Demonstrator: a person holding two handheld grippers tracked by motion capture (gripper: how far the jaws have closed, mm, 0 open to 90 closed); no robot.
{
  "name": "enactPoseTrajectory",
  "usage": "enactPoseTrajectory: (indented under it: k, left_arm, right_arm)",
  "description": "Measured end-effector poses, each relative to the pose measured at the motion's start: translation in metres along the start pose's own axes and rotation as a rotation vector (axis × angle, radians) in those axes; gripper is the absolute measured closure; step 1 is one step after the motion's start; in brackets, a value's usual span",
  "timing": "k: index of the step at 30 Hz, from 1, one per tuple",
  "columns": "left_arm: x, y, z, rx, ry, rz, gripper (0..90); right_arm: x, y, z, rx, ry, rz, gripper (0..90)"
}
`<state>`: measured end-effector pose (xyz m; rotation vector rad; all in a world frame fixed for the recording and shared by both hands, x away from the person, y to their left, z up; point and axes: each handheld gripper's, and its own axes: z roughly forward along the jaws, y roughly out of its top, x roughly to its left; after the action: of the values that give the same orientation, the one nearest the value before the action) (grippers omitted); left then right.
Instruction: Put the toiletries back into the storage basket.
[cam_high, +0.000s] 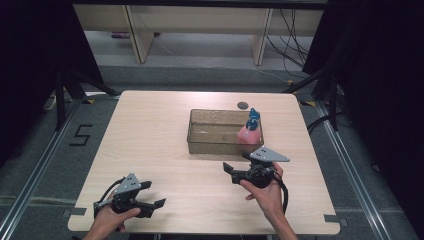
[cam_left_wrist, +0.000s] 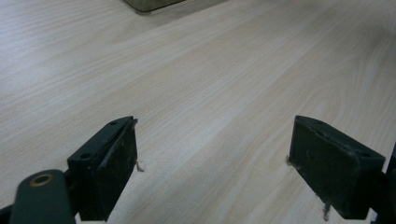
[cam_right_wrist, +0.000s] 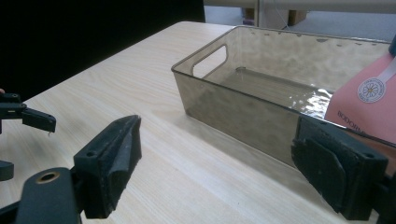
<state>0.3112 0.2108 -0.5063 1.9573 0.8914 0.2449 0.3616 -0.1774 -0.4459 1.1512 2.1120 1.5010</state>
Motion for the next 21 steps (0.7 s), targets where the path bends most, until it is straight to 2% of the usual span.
enactPoseTrajectory:
  k: [2, 3, 5, 6, 7, 9, 11, 12, 14, 15, 16, 17, 18, 19, 21]
  left_arm:
    - [0.000, 0.000, 0.000, -0.005, 0.000, -0.001, 14.7]
    - [0.000, 0.000, 0.000, -0.005, 0.000, 0.000, 14.7]
    - [0.000, 0.000, 0.000, 0.001, -0.001, -0.002, 14.7]
    - [0.000, 0.000, 0.000, -0.001, -0.001, -0.002, 14.7]
    - [0.000, 0.000, 0.000, 0.000, -0.002, -0.001, 14.7]
    - [0.000, 0.000, 0.000, 0.000, -0.001, -0.002, 14.7]
    - [0.000, 0.000, 0.000, -0.001, -0.002, -0.003, 14.7]
    - [0.000, 0.000, 0.000, -0.001, -0.002, -0.001, 14.7]
    - [0.000, 0.000, 0.000, -0.001, -0.003, -0.001, 14.7]
    - [0.000, 0.000, 0.000, 0.002, -0.002, 0.003, 14.7]
    - [0.000, 0.000, 0.000, 0.001, -0.002, 0.002, 14.7]
    - [0.000, 0.000, 0.000, -0.001, -0.003, 0.003, 14.7]
    - [0.000, 0.000, 0.000, 0.000, -0.003, 0.004, 14.7]
    - [0.000, 0.000, 0.000, -0.002, 0.000, 0.002, 14.7]
    - [0.000, 0.000, 0.000, -0.006, -0.004, 0.008, 14.7]
  right_arm:
    - [-0.002, -0.001, 0.000, -0.021, -0.002, -0.037, 16.5]
    - [-0.002, -0.001, -0.001, -0.019, -0.022, -0.052, 16.5]
    - [0.000, -0.002, -0.001, -0.006, 0.011, -0.013, 16.5]
    - [0.000, -0.003, -0.001, -0.007, 0.012, -0.015, 16.5]
    - [-0.001, -0.003, -0.001, -0.021, 0.011, -0.047, 16.5]
    - [0.002, -0.004, -0.002, -0.001, 0.010, -0.012, 16.5]
    - [0.002, -0.005, -0.002, 0.002, 0.006, -0.009, 16.5]
    - [0.001, -0.006, -0.002, -0.013, 0.003, -0.029, 16.5]
    - [0.002, -0.007, -0.003, -0.009, -0.002, -0.041, 16.5]
    - [0.004, -0.007, -0.003, -0.002, 0.017, -0.011, 16.5]
    - [0.005, -0.007, -0.005, 0.019, 0.021, -0.010, 16.5]
    - [0.007, -0.009, -0.004, 0.010, 0.020, 0.011, 16.5]
    - [0.005, -0.009, -0.005, 0.005, 0.007, -0.028, 16.5]
    - [0.007, -0.010, -0.005, 0.002, 0.012, -0.014, 16.5]
    - [0.005, -0.011, -0.004, 0.006, -0.002, -0.056, 16.5]
